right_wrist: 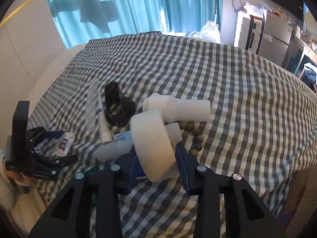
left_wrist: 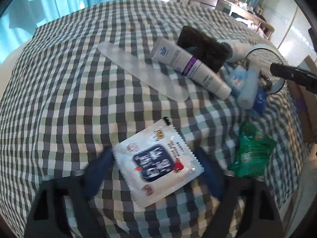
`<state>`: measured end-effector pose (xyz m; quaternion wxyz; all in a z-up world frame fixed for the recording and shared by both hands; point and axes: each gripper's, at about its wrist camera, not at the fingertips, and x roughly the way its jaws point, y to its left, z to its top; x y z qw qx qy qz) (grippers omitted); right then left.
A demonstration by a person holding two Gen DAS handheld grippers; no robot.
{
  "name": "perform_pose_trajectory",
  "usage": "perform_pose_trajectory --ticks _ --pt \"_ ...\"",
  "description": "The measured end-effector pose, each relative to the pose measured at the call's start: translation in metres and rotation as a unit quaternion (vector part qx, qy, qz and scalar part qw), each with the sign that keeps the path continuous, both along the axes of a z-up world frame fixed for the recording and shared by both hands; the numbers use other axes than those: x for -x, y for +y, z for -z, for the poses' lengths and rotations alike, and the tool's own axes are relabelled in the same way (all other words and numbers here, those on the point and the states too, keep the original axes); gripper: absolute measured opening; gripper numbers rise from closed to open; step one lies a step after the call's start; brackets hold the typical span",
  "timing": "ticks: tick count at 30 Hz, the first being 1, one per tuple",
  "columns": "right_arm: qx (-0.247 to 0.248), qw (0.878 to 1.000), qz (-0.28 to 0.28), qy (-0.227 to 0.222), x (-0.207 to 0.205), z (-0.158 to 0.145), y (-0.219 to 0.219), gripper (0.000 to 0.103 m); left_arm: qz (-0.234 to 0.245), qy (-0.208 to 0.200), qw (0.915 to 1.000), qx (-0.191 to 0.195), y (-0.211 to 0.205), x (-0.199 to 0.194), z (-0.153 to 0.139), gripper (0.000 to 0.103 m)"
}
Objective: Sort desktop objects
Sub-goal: 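Grasp the white-blue snack sachet with the left tool while the right tool grasps the white tape roll, then lift the sachet and tape roll and carry them over the cardboard box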
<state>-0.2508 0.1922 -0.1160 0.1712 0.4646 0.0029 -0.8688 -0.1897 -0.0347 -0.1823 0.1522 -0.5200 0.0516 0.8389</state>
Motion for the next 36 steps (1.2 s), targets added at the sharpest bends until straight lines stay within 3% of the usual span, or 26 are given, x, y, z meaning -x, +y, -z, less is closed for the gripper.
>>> perform_pose_trajectory --ticks 2,3,11,20,25,30,36 --pt "0.011 1.000 0.013 -0.001 -0.008 -0.005 0.003 0.033 0.011 0.003 0.9999 -0.012 0.002 -0.005 -0.005 0.044" --pt "0.019 1.000 0.018 -0.001 -0.012 -0.008 0.004 0.033 0.015 0.002 0.9998 -0.011 0.004 -0.006 -0.006 0.042" --pt "0.052 0.997 0.047 0.026 -0.043 -0.047 0.013 0.032 0.006 0.003 0.9997 -0.023 0.009 -0.024 -0.025 0.040" --pt "0.071 0.993 0.068 0.071 -0.075 -0.097 0.031 0.028 0.004 0.035 0.9987 -0.037 0.003 -0.039 -0.074 0.040" --pt "0.076 0.992 0.075 0.074 -0.100 -0.110 0.033 0.028 -0.002 0.051 0.9978 -0.042 0.004 -0.047 -0.099 0.039" --pt "0.096 0.988 0.084 0.082 -0.126 -0.124 0.039 0.028 -0.015 0.042 0.9980 -0.045 0.011 -0.058 -0.122 0.039" --pt "0.100 0.987 0.081 0.100 -0.146 -0.143 0.040 0.028 -0.001 0.054 0.9965 -0.064 0.032 -0.076 -0.155 0.039"
